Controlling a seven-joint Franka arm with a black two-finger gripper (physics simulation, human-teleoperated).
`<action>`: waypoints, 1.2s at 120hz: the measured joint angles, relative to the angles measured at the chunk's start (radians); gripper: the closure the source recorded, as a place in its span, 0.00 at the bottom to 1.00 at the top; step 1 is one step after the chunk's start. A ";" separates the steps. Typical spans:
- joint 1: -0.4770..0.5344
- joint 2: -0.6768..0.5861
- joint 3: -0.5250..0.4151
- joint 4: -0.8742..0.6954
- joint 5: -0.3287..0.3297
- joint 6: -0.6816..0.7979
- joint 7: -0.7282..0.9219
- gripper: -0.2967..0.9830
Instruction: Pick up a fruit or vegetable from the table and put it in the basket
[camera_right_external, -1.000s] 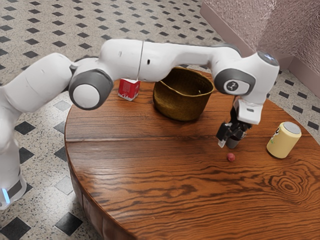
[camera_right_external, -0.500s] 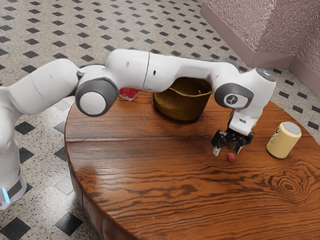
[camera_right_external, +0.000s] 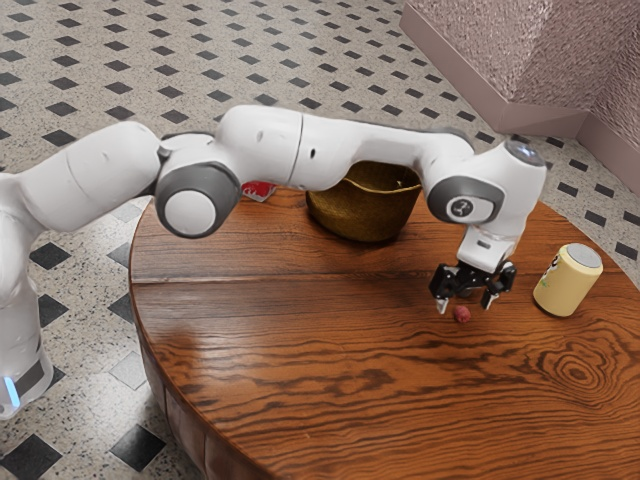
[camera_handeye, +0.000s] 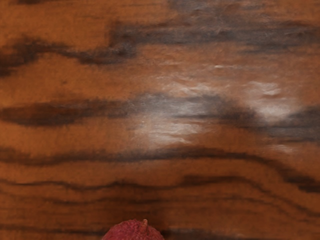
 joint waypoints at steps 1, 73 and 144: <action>0.000 0.001 0.000 0.000 0.000 0.002 0.001 0.23; -0.006 0.026 0.020 -0.009 0.002 0.052 0.058 0.23; -0.007 0.027 0.019 -0.011 0.003 0.010 0.079 0.30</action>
